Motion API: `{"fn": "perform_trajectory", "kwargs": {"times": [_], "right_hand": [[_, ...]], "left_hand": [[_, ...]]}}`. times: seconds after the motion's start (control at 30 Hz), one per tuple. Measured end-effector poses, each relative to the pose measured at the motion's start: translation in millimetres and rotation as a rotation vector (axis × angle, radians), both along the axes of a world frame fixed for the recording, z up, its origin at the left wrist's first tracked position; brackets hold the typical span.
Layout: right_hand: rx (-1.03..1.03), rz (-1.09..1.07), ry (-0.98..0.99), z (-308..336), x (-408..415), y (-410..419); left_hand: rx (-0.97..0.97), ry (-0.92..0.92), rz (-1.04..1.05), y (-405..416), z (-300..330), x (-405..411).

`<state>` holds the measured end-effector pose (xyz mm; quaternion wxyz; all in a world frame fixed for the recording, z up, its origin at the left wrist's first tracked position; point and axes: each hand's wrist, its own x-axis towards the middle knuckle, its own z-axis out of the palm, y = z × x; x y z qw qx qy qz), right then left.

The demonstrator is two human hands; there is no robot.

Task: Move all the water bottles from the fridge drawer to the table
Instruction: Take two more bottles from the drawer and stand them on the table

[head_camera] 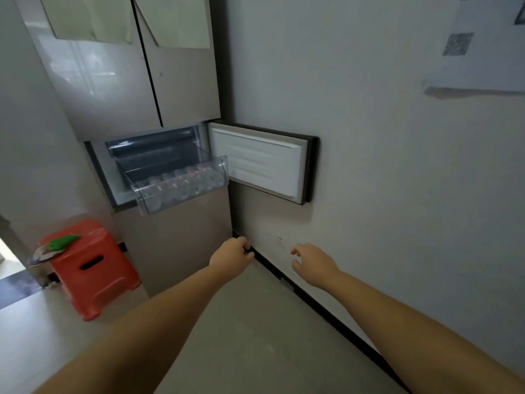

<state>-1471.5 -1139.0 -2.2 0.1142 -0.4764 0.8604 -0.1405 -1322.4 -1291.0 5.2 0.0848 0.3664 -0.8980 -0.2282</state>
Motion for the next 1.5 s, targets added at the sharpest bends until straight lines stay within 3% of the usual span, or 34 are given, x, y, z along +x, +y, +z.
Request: {"fn": "perform_trajectory", "kwargs": {"times": [0.27, 0.67, 1.03, 1.5], "right_hand": [[0.022, 0.072, -0.025, -10.6, -56.1, -103.5], [-0.055, 0.312, -0.050, 4.0, -170.7, -315.7], [0.001, 0.507, -0.062, -6.3, -183.4, -460.0], [-0.200, 0.397, -0.105, 38.2, -186.7, -693.4]], "left_hand": [[0.056, -0.016, 0.046, -85.5, -23.0, -43.1], [0.029, 0.073, 0.276, -245.0, -1.7, -137.9], [0.076, 0.049, 0.414, -356.5, -12.5, -151.1], [0.020, 0.160, 0.354, -597.2, 32.4, -194.9]]}}
